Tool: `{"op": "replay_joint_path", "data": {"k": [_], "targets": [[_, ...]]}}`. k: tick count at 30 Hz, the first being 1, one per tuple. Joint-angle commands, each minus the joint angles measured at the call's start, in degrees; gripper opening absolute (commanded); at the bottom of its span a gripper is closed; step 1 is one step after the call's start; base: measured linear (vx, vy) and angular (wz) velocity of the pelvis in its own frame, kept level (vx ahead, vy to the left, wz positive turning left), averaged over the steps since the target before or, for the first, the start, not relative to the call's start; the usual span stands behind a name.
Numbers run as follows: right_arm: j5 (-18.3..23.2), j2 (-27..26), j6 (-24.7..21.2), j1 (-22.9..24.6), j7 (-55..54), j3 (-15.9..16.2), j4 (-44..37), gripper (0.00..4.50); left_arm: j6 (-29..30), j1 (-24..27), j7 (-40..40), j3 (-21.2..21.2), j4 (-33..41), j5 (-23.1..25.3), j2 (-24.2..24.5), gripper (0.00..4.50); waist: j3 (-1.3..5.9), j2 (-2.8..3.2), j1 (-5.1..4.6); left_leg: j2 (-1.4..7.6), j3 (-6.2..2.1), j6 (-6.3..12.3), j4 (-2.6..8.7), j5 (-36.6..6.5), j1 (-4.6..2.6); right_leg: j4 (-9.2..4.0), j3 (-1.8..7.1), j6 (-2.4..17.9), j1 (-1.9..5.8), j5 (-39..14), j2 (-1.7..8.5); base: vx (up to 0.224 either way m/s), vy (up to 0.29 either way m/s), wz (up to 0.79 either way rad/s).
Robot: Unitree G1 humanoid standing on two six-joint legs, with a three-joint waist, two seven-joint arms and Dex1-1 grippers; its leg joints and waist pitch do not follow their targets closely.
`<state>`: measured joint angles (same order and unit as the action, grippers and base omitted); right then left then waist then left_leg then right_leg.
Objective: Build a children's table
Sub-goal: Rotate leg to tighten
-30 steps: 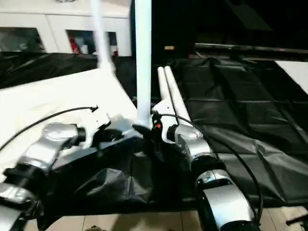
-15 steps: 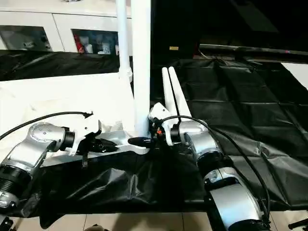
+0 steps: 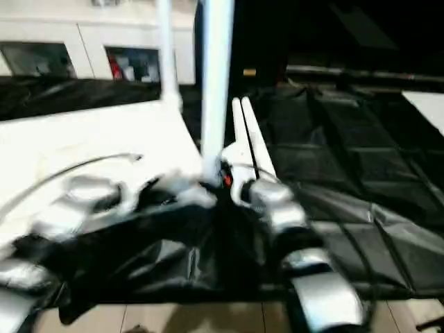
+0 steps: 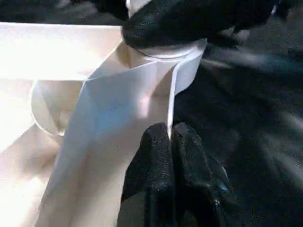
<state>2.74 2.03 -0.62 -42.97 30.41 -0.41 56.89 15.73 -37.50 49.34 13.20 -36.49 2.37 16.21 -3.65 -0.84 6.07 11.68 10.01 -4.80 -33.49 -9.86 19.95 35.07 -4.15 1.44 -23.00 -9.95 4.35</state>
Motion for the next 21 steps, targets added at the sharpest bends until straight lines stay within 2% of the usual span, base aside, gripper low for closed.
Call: {"op": "replay_joint_path", "data": {"k": [1,3,4,5,6,7,10,11,13,14,15,16,17,18,20,21], "targets": [[-0.85,-6.62,-2.49,0.97,-1.70,3.17,4.24,2.65,1.38,-3.88,-12.43,-3.15,-3.72,0.90,-3.54,0.00,3.45,0.76,-0.47,1.17,-0.81,-1.94,4.48,-22.34,-1.23,-6.11,2.44,7.00,1.46,-29.08,3.99,0.000,0.000,0.00],[-1.28,-7.68,-1.58,0.61,-0.96,3.82,4.26,2.65,0.48,-4.44,-12.56,-2.67,-4.14,1.08,-4.39,0.00,3.44,0.73,-0.53,1.15,-0.96,-1.28,4.60,-22.81,-0.92,-6.18,2.42,6.58,1.56,-29.13,4.04,0.000,0.000,0.00],[-1.30,-7.78,-1.46,0.57,-0.84,3.87,4.26,3.00,0.36,-4.49,-12.52,-2.61,-4.17,1.10,-4.46,0.00,3.47,0.69,-0.50,1.13,-0.92,-1.00,4.60,-22.75,-0.84,-6.23,2.43,6.50,1.57,-29.06,4.06,0.000,0.000,0.00],[-0.83,-8.13,-1.17,0.38,0.43,3.69,4.20,3.00,-0.26,-4.55,-11.75,-2.17,-4.12,1.18,-4.59,0.00,3.47,0.72,-0.48,1.15,-0.94,-0.70,4.63,-22.71,-0.82,-6.21,2.48,6.46,1.54,-28.95,4.09,0.000,0.000,0.00],[-0.27,-8.33,-0.81,0.02,2.11,3.11,4.08,3.35,-0.94,-4.33,-10.26,-1.63,-3.73,1.29,-4.50,0.00,3.55,0.70,-0.48,1.21,-0.97,-0.54,4.67,-22.49,-0.72,-6.12,2.52,6.43,1.61,-28.71,4.13,0.000,0.000,0.00],[-0.01,-8.38,-0.69,-0.13,2.76,2.79,4.03,3.37,-1.17,-4.22,-9.61,-1.40,-3.54,1.35,-4.46,0.00,3.60,0.64,-0.50,1.21,-0.94,-0.43,4.68,-22.33,-0.67,-6.09,2.54,6.46,1.63,-28.44,4.12,0.000,0.000,0.00],[-1.54,-5.69,0.81,-1.16,5.81,4.24,3.70,3.55,-2.75,-2.37,-4.35,-0.42,-1.62,0.64,-2.49,0.00,3.68,0.68,-0.57,1.28,-1.00,-0.17,4.77,-21.49,-0.26,-5.88,2.58,6.73,1.84,-27.38,4.22,0.000,0.000,0.00],[-1.75,-4.90,0.92,-1.46,6.71,4.48,3.78,3.69,-4.04,-1.84,-2.43,-0.04,-1.14,0.38,-1.75,0.00,3.70,0.72,-0.62,1.31,-0.99,-0.13,4.78,-21.01,-0.21,-5.81,2.63,7.10,1.81,-26.36,4.20,0.000,0.000,0.00],[-2.16,-2.86,1.39,-1.82,10.31,5.28,3.54,3.69,-5.23,-0.49,1.55,0.52,0.34,-0.32,0.05,0.00,3.87,0.75,-0.75,1.42,-0.95,0.01,4.74,-20.06,-0.09,-5.42,2.70,8.15,2.05,-23.67,4.24,0.000,0.000,0.00],[-2.28,-2.25,1.61,-1.89,11.55,5.56,3.44,3.69,-5.22,-0.11,2.54,0.60,0.79,-0.51,0.55,0.00,4.04,0.75,-0.87,1.52,-0.90,0.27,4.73,-18.42,0.28,-4.88,2.74,9.13,2.46,-20.31,4.23,0.000,0.000,0.00],[-2.34,-0.69,1.85,-1.84,15.24,6.27,2.92,3.69,-6.10,0.72,5.31,0.73,1.73,-1.22,1.71,0.00,4.06,0.85,-0.98,1.50,-0.79,0.48,4.68,-17.50,0.39,-4.76,2.80,9.57,2.49,-18.62,4.11,0.000,0.000,0.00],[-2.33,0.88,2.10,-1.71,19.12,6.96,2.21,3.69,-6.21,1.43,7.55,0.96,2.55,-1.48,3.08,0.00,4.26,0.79,-0.97,1.50,-0.62,0.98,4.47,-15.74,0.42,-4.35,2.75,10.66,2.69,-15.11,3.97,0.055,-0.010,-0.01],[-2.29,1.82,2.23,-1.60,21.51,7.33,1.77,3.69,-6.30,1.80,8.82,1.11,2.96,-1.57,3.87,0.00,4.47,1.02,-0.73,1.50,-0.40,1.70,4.16,-13.54,0.35,-3.86,2.71,12.00,2.84,-10.88,3.77,0.055,-0.010,-0.01],[-2.28,2.83,2.29,-1.48,24.07,7.60,1.25,3.69,-7.30,2.22,10.58,1.30,3.32,-1.81,4.84,0.00,4.48,0.87,-0.77,1.53,-0.27,2.16,4.05,-12.46,0.46,-3.68,2.72,12.70,2.93,-8.76,3.70,0.060,-0.014,0.01],[-2.54,4.60,2.50,-1.33,28.62,7.84,0.49,3.69,-8.67,2.96,14.09,1.43,3.86,-2.68,6.87,0.00,4.73,0.98,-0.50,1.50,-0.07,3.62,3.65,-8.75,0.65,-2.91,2.58,14.70,3.18,-2.80,3.72,0.000,0.000,0.00],[-2.43,5.30,2.63,-1.35,30.32,7.95,0.27,3.69,-9.20,3.22,15.48,1.38,4.14,-3.13,7.63,0.00,4.71,0.96,-0.51,1.53,-0.01,4.13,3.58,-8.21,0.69,-2.84,2.50,15.19,3.22,-1.89,3.70,0.000,0.000,0.00]]}}
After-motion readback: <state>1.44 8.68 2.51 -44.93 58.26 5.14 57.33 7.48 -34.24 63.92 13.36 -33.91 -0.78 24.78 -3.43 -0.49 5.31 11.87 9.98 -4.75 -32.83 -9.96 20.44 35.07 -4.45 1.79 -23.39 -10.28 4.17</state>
